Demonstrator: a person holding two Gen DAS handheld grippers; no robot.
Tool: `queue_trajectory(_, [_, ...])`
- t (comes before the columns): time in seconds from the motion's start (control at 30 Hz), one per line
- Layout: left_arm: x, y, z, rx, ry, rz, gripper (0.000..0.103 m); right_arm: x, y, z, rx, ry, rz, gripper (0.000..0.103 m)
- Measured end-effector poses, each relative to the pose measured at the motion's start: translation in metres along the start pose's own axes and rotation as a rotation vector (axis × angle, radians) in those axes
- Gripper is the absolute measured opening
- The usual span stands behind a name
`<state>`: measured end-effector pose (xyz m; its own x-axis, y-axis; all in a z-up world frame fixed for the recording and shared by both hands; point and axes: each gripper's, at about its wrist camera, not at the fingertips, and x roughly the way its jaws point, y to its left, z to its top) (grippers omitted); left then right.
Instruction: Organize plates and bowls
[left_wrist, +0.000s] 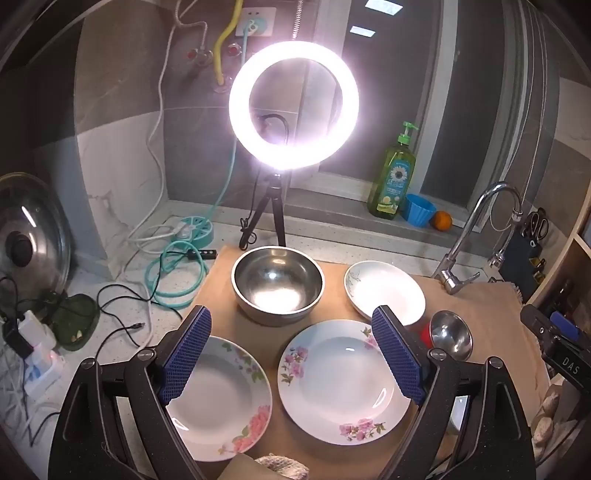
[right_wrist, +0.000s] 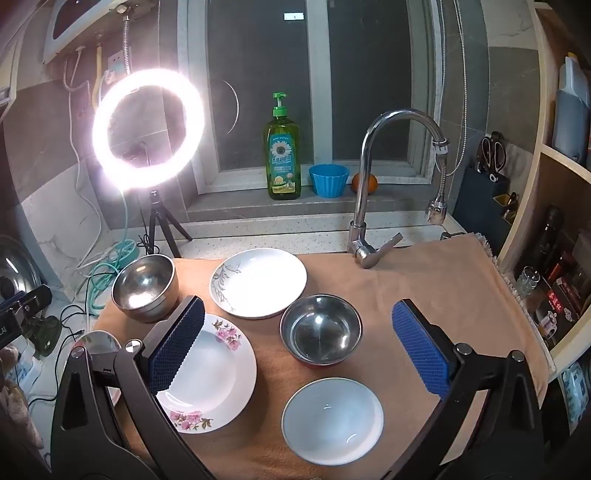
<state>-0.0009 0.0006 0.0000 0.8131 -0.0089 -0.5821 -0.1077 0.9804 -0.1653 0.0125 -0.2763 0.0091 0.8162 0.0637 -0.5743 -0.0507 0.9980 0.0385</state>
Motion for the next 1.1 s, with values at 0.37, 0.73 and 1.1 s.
queue_trajectory(0.37, [0.008,0.009,0.005,0.003,0.023,0.008,0.089,0.009,0.002,0.005,-0.009,0.012,-0.002,0.103])
queue_trajectory(0.73, [0.011,0.001,0.003,0.013,0.014,0.019,0.089,0.011,-0.002,0.006,0.003,-0.004,0.003,0.103])
queue_trajectory(1.1, [0.011,0.000,0.004,0.014,0.021,0.013,0.089,0.010,0.000,0.004,0.005,-0.003,0.004,0.103])
